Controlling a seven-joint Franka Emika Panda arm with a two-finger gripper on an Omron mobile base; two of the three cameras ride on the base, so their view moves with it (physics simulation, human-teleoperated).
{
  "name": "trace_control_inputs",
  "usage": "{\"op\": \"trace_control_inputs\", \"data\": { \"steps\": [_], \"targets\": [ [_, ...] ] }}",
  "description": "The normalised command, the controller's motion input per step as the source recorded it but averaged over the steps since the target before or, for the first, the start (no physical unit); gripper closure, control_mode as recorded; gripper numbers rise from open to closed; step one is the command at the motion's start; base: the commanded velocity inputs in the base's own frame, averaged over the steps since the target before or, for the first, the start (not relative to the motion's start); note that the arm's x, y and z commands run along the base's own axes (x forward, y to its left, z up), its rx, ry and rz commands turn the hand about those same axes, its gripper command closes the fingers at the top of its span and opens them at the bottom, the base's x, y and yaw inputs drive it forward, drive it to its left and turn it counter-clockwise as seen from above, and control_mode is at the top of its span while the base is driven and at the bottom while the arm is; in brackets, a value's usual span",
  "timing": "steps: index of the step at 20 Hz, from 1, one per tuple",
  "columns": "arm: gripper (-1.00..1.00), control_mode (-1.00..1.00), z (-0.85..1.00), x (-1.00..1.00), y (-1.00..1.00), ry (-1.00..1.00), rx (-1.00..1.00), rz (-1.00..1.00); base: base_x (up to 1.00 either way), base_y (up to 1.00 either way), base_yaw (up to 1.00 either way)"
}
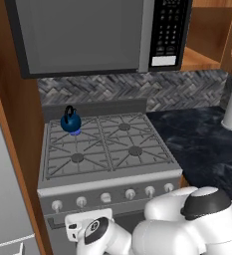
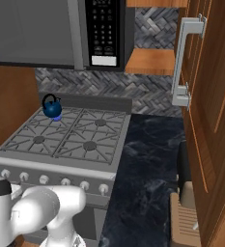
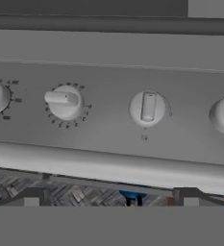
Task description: The kettle is done boiling. Turn off the stove, then wait for 300 timesteps before moving the kettle to the dining table.
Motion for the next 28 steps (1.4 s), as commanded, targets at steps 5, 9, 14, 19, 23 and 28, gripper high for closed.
{"op": "trace_control_inputs", "data": {
  "steps": [5, 9, 14, 19, 23, 28],
  "targets": [
    [-1.00, -1.00, 0.00, 0.21, 0.00, 0.00, 0.00, 0.00, 0.00, 0.00, 0.00],
    [-1.00, -1.00, -0.07, 0.11, 0.00, 0.00, 0.00, 0.00, 0.00, 0.00, 0.00],
    [-1.00, -1.00, -0.15, 0.07, 0.00, 0.00, 0.00, 0.00, 0.00, 0.00, 0.00],
    [-1.00, -1.00, -0.12, 0.10, 0.01, 0.00, 0.00, 0.00, 0.00, 0.00, 0.00],
    [-1.00, -1.00, -0.12, 0.13, 0.10, 0.00, 0.00, 0.00, 0.00, 0.00, 0.00],
    [-1.00, -1.00, -0.16, 0.12, 0.16, 0.00, 0.00, 0.00, 0.00, 0.00, 0.00]
  ]
}}
